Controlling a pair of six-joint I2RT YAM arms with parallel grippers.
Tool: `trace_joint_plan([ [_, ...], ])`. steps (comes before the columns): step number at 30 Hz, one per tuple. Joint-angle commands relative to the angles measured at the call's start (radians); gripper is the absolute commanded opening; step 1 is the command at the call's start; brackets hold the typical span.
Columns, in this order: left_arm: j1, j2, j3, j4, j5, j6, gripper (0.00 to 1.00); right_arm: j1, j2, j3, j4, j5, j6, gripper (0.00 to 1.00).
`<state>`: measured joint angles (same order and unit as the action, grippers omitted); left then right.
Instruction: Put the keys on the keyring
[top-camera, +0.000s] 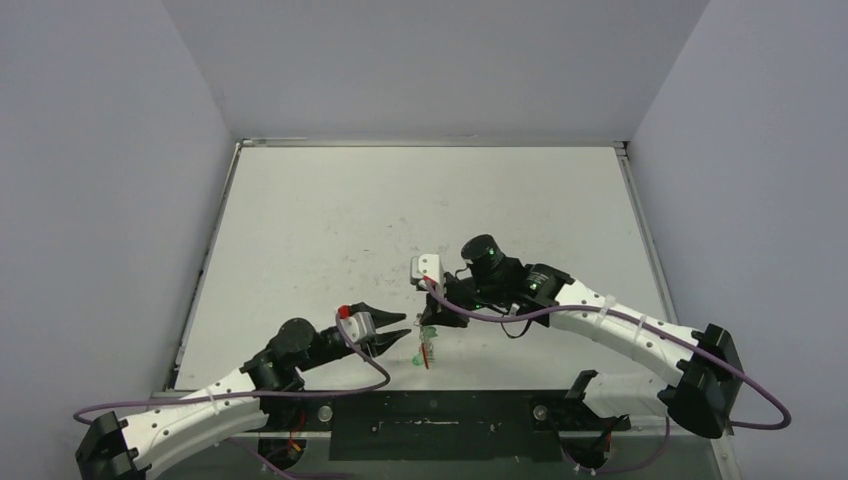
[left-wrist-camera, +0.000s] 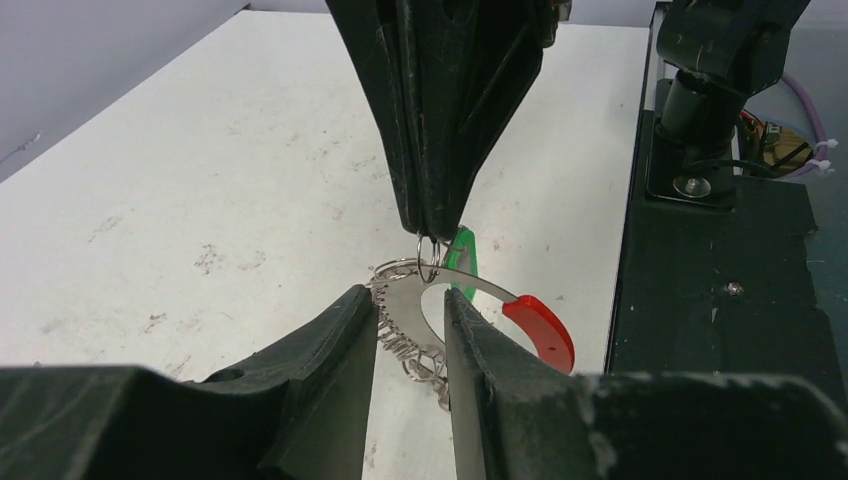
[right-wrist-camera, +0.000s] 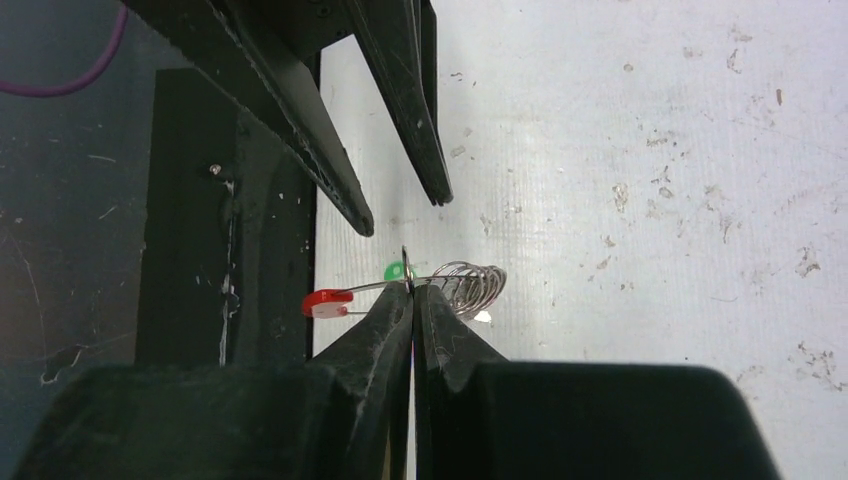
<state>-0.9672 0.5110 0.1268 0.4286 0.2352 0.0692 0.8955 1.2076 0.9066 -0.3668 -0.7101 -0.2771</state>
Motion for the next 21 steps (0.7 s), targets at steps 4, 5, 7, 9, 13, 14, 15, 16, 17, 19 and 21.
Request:
trace_joint_plan([
  [4, -0.001, 0.062, 0.119, -0.138, 0.026, 0.030, 0.32, 0.114, 0.098, 0.187, -0.224, 0.233, -0.003, 0.00],
  [5, -0.001, 0.077, 0.129, -0.147, 0.036, 0.031, 0.34, 0.120, 0.106, 0.202, -0.233, 0.254, 0.006, 0.00],
  [7, -0.001, 0.106, 0.151, -0.178, 0.047, 0.037, 0.35, 0.129, 0.118, 0.225, -0.252, 0.284, 0.014, 0.00],
  [9, -0.001, 0.135, 0.169, -0.206, 0.046, 0.042, 0.35, 0.132, 0.119, 0.237, -0.257, 0.296, 0.019, 0.00],
  [13, -0.002, 0.174, 0.180, -0.197, 0.057, 0.046, 0.29, 0.139, 0.113, 0.240, -0.251, 0.300, 0.022, 0.00],
  [14, -0.002, 0.182, 0.179, -0.181, 0.063, 0.045, 0.27, 0.140, 0.114, 0.239, -0.251, 0.300, 0.024, 0.00],
  [15, -0.003, 0.190, 0.177, -0.164, 0.067, 0.043, 0.26, 0.141, 0.117, 0.239, -0.251, 0.299, 0.025, 0.00],
  [16, -0.002, 0.198, 0.176, -0.146, 0.071, 0.040, 0.25, 0.141, 0.119, 0.239, -0.250, 0.299, 0.026, 0.00],
  [17, -0.002, 0.204, 0.174, -0.129, 0.074, 0.038, 0.24, 0.143, 0.121, 0.239, -0.250, 0.298, 0.027, 0.00],
  [19, -0.002, 0.218, 0.169, -0.093, 0.078, 0.033, 0.24, 0.145, 0.126, 0.239, -0.248, 0.297, 0.029, 0.00],
  [21, -0.002, 0.230, 0.164, -0.063, 0.078, 0.029, 0.24, 0.147, 0.128, 0.241, -0.248, 0.296, 0.029, 0.00],
])
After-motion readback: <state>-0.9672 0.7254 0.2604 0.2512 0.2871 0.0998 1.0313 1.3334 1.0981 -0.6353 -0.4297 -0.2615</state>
